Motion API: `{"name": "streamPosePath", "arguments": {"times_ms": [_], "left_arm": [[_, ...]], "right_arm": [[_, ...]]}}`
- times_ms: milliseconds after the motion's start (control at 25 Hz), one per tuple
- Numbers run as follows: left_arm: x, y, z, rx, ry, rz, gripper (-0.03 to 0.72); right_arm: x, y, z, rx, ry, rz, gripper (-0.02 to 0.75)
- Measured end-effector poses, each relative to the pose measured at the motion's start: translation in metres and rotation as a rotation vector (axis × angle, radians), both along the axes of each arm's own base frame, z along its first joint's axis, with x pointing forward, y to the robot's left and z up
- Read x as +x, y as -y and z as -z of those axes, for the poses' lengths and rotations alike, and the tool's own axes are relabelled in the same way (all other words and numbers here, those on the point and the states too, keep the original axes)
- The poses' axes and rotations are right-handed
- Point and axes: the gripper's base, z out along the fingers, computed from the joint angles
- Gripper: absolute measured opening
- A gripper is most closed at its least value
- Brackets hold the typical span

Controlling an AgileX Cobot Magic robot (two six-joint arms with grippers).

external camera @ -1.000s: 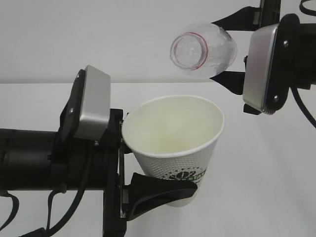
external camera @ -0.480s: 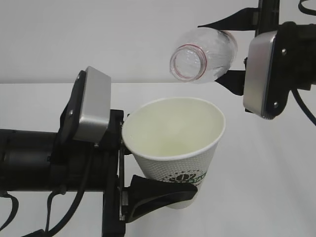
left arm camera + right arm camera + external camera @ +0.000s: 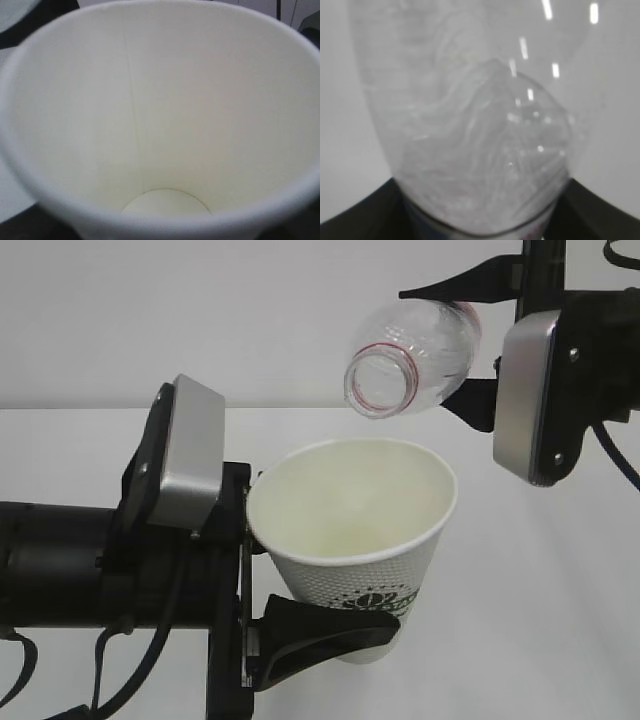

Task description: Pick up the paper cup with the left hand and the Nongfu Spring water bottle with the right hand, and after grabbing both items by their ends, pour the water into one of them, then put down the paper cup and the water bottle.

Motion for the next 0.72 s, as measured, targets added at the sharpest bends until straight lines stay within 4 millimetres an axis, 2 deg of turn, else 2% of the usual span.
{"name": "streamPosePath", "arguments": {"times_ms": [720], "left_arm": [[0.0000, 0.0000, 0.0000, 0.000, 0.000, 0.000, 0.522]], "right_arm": [[0.0026, 0.0013, -0.0054, 0.001, 0.088, 0.021, 0.471]]}}
